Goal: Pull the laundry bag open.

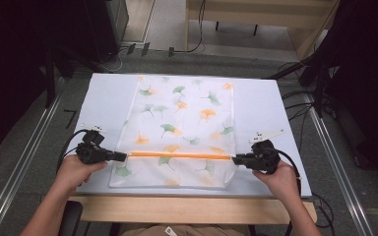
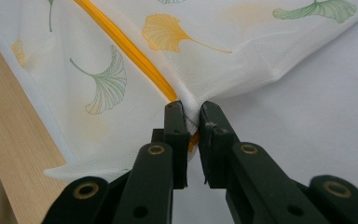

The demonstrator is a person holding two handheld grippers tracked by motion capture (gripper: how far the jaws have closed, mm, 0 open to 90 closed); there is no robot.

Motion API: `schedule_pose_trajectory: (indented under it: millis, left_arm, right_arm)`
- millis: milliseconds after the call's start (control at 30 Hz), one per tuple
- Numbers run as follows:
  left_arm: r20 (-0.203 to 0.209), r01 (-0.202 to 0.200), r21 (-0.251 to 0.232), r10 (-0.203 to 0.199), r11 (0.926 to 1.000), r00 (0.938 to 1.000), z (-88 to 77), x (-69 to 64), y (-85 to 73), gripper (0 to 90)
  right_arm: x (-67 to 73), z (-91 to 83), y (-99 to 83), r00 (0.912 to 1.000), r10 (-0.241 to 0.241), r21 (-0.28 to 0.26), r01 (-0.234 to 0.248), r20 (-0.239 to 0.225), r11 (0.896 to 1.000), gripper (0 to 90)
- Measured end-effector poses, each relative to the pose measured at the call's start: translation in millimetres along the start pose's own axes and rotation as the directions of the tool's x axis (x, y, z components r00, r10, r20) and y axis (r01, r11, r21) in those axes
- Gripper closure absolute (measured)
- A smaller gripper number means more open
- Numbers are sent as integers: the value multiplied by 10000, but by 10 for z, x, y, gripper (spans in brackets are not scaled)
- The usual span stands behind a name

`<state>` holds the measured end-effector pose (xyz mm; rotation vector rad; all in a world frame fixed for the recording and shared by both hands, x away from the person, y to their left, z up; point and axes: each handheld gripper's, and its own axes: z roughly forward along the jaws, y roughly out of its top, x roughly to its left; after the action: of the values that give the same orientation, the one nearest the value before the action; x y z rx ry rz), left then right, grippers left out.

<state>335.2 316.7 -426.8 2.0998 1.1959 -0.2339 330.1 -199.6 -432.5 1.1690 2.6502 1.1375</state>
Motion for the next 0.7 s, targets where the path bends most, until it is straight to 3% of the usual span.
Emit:
schedule_pose_trajectory:
  millis: [433, 700]
  left_arm:
    - [-147, 144, -33, -144, 9999, 9998, -43, 53, -41, 900]
    - [-315, 552, -102, -555, 9984, 9980, -162, 179, -171, 900]
  right_arm:
    - [-4, -4, -1, 10000, -16, -19, 16, -20, 10000, 843]
    - [-10, 1, -5, 10000, 47, 83, -47, 18, 10000, 843]
